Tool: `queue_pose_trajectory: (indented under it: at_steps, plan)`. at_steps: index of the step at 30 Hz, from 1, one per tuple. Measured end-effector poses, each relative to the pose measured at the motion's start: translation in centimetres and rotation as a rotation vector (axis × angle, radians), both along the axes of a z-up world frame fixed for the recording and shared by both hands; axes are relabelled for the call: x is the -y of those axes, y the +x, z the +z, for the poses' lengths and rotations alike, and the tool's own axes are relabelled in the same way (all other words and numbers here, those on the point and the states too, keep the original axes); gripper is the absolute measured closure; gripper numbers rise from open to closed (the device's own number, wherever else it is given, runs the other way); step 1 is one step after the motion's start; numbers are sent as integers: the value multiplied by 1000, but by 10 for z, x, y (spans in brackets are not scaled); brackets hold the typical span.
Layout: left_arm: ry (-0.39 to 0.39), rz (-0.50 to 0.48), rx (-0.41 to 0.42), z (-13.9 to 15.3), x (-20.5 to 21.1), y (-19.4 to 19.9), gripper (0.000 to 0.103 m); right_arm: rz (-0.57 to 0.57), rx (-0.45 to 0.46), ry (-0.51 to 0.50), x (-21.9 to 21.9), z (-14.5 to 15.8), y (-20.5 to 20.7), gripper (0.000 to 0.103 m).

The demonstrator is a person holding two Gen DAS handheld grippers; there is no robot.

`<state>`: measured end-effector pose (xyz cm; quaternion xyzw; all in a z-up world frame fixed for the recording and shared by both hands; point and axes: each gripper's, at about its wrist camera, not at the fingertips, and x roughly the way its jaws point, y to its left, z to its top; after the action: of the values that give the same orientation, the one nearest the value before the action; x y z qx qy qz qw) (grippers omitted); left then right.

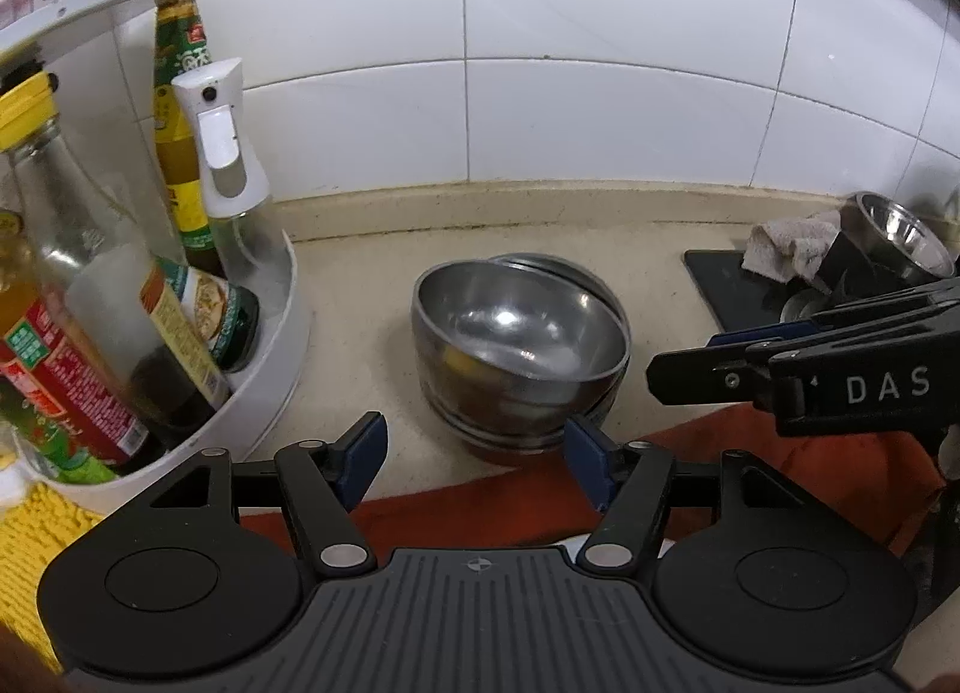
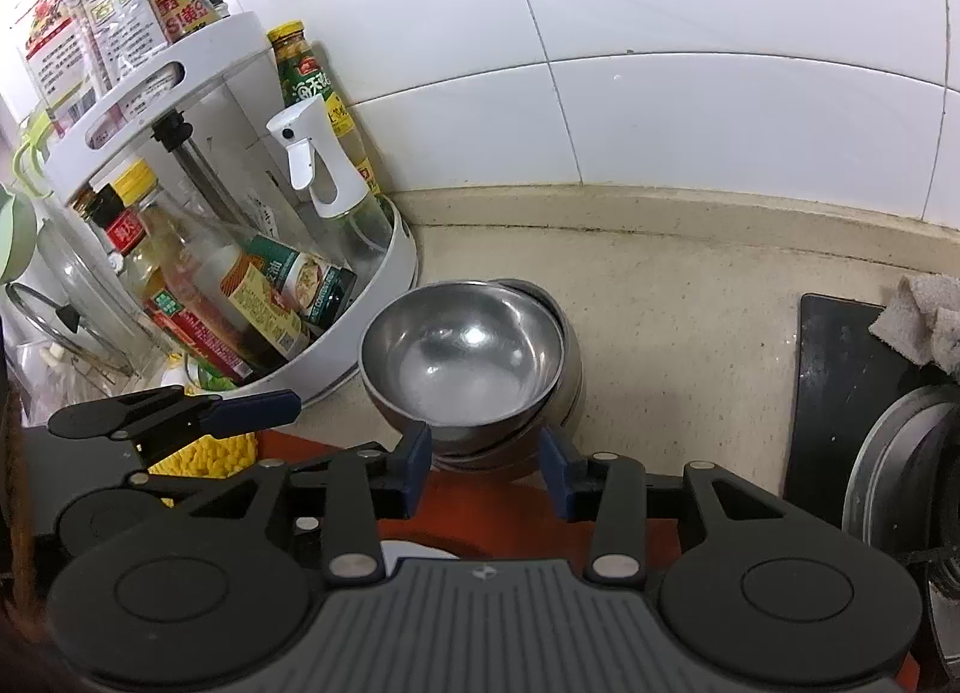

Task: Organize plates and bowls
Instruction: 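Grasp the rim of the nested steel bowl stack with both grippers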

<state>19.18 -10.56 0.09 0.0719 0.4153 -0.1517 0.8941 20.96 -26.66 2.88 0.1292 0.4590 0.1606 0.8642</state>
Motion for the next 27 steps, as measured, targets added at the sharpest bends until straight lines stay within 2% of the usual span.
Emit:
queue_pose_trajectory:
  at_steps: [9,23,27]
  plan:
    - [-25,-12,-31,-9,-2,-6,30,-13,-22,-14,2,-5,-10,66]
    - [-7,-57,-42,-15,1,-7,26,-30,-13,-18,-5,1,-15,65]
    - [-19,-70,-69,-21,-1,-3,26,-53,-22,-20,-3,-2,-13,64]
